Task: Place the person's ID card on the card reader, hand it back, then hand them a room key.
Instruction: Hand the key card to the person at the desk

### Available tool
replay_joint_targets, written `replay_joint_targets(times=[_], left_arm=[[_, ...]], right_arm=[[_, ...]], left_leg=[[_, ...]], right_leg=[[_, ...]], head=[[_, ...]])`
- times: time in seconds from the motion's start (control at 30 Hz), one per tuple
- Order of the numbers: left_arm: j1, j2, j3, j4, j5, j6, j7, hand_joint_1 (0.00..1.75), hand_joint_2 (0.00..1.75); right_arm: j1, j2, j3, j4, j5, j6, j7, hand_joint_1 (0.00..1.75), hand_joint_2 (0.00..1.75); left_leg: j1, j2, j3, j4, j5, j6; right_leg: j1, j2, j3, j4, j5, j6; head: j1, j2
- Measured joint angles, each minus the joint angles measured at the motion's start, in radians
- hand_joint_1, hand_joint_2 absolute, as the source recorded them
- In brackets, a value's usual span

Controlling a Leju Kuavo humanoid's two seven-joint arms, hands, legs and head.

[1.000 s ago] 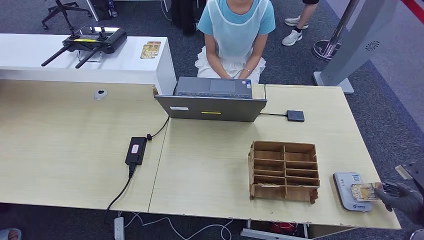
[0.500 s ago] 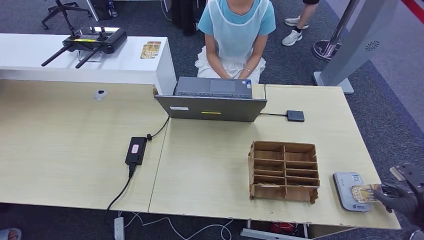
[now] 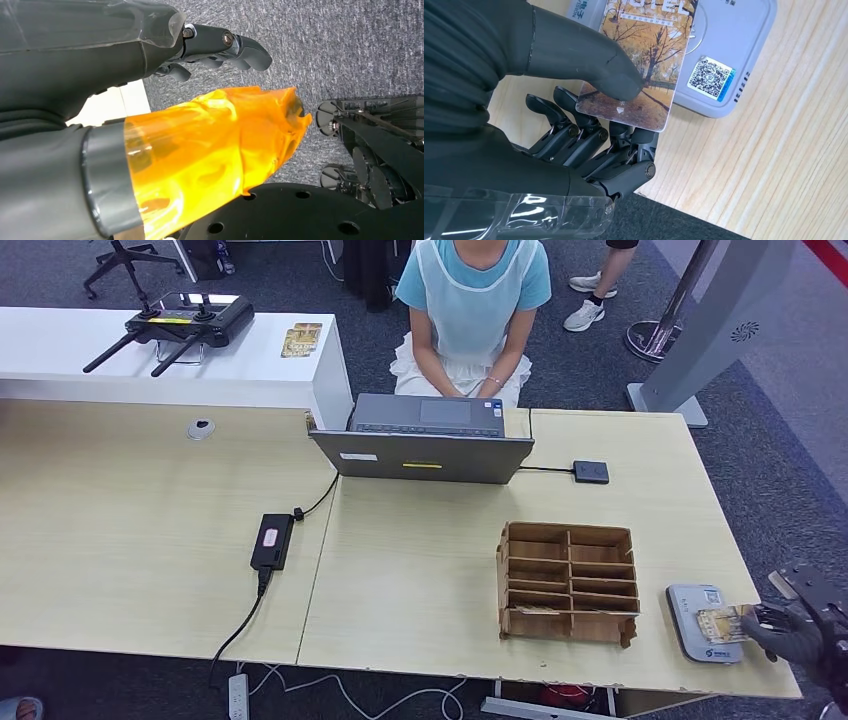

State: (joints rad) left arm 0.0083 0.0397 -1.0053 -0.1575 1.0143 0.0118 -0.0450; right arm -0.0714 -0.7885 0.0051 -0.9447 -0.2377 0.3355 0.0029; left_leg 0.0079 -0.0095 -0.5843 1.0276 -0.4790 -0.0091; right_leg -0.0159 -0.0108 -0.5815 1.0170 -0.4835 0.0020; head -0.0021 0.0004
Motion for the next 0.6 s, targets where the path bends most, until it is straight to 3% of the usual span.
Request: replay_joint_targets(times=[0.3,0.6], left_arm=[[0.000,0.002,-0.001,0.000,0.001,0.002,0.000,0.00,0.00],[0.000,0.007,-0.002,0.000,0.003,0.008,0.001,0.00,0.00]], right_arm=[[0.000,-0.010,-0.030,-0.043,-0.019,0.002,0.023,1.75,1.75],[-0.062,-0.072,-0.069,-0.111,-0.060,0.029,0.053,1.75,1.75]], left_leg=[[0.000,0.000,0.000,0.000,0.000,0.000],[0.000,0.001,0.000,0.000,0.000,0.000]], right_leg=[[0.000,0.000,0.000,0.000,0.000,0.000],[0.000,0.001,0.000,0.000,0.000,0.000]], head=[[0.000,0.000],[0.000,0.000]])
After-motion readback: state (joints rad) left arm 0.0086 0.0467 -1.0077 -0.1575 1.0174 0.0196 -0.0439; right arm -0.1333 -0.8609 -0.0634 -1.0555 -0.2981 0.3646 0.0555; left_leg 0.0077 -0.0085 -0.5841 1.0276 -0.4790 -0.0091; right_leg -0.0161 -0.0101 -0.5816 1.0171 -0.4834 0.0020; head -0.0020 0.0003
